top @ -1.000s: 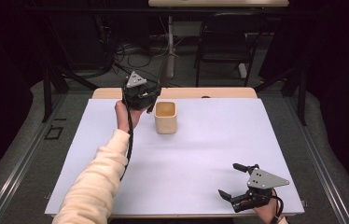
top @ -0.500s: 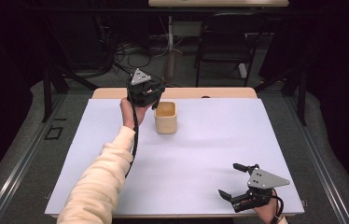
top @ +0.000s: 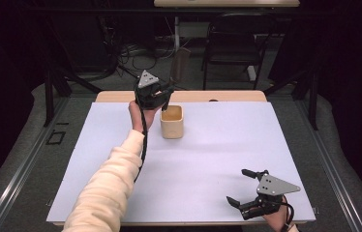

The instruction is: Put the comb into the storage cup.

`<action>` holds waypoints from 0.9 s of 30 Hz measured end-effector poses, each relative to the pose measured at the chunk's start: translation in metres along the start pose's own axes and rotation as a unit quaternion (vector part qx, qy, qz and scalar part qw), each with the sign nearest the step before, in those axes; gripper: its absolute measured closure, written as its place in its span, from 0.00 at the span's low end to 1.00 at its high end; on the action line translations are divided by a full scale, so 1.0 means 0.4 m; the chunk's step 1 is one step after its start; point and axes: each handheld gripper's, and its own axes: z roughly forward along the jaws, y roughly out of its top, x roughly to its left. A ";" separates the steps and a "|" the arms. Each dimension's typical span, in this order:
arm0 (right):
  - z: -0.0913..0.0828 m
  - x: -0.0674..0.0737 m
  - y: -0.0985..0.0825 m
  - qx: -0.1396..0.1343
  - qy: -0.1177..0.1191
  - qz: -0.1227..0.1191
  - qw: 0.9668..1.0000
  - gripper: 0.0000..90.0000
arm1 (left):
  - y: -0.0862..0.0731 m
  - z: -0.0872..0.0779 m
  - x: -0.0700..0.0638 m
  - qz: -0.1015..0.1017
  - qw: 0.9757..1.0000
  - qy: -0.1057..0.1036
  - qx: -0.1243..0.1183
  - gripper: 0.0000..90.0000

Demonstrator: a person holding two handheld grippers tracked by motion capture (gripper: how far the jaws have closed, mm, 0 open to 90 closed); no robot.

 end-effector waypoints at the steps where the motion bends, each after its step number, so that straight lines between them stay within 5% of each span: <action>1: 0.000 0.000 0.000 0.000 0.000 0.000 1.000 0.00 | -0.001 0.002 0.000 -0.001 1.000 -0.001 -0.001 0.80; 27: -0.002 0.000 0.000 0.002 0.001 0.000 1.000 0.00 | -0.050 0.034 -0.006 -0.016 0.999 -0.018 -0.023 0.80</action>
